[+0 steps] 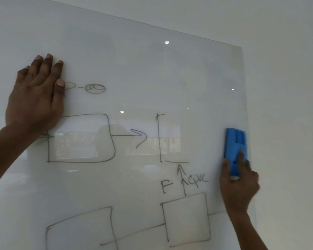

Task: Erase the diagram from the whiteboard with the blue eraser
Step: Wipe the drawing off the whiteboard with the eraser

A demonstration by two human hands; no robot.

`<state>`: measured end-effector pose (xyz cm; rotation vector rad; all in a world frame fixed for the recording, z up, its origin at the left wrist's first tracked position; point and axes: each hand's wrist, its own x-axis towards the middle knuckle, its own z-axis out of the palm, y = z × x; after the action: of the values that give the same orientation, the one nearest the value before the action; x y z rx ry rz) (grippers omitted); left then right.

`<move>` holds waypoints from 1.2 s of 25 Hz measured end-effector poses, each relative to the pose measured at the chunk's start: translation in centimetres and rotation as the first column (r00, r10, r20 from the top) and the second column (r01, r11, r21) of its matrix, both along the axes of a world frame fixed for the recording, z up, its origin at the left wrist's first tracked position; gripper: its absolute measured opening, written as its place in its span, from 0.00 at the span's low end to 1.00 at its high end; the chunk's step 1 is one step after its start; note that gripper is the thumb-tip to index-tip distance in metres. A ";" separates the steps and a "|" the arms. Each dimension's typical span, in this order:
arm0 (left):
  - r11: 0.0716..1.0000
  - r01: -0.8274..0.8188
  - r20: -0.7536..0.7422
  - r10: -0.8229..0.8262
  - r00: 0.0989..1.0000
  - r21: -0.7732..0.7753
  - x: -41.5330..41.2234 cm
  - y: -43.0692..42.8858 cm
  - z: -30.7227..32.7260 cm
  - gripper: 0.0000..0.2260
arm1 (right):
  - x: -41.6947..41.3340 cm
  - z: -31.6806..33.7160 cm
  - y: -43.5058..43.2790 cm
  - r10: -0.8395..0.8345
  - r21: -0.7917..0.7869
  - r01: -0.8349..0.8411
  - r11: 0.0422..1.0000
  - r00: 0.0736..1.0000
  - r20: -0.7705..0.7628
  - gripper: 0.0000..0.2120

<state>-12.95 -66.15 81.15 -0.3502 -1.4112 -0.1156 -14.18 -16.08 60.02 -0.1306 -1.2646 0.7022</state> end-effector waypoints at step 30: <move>0.993 -0.114 -0.049 0.115 0.992 0.019 0.8 0.8 -0.2 0.25 | 0.2 1.0 -2.5 0.023 -0.004 -0.023 1.000 1.000 0.020 0.26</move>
<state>-12.12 -65.32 80.96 -0.2560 -1.3771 -0.0246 -13.97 -18.62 61.02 -0.1268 -1.2861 0.7243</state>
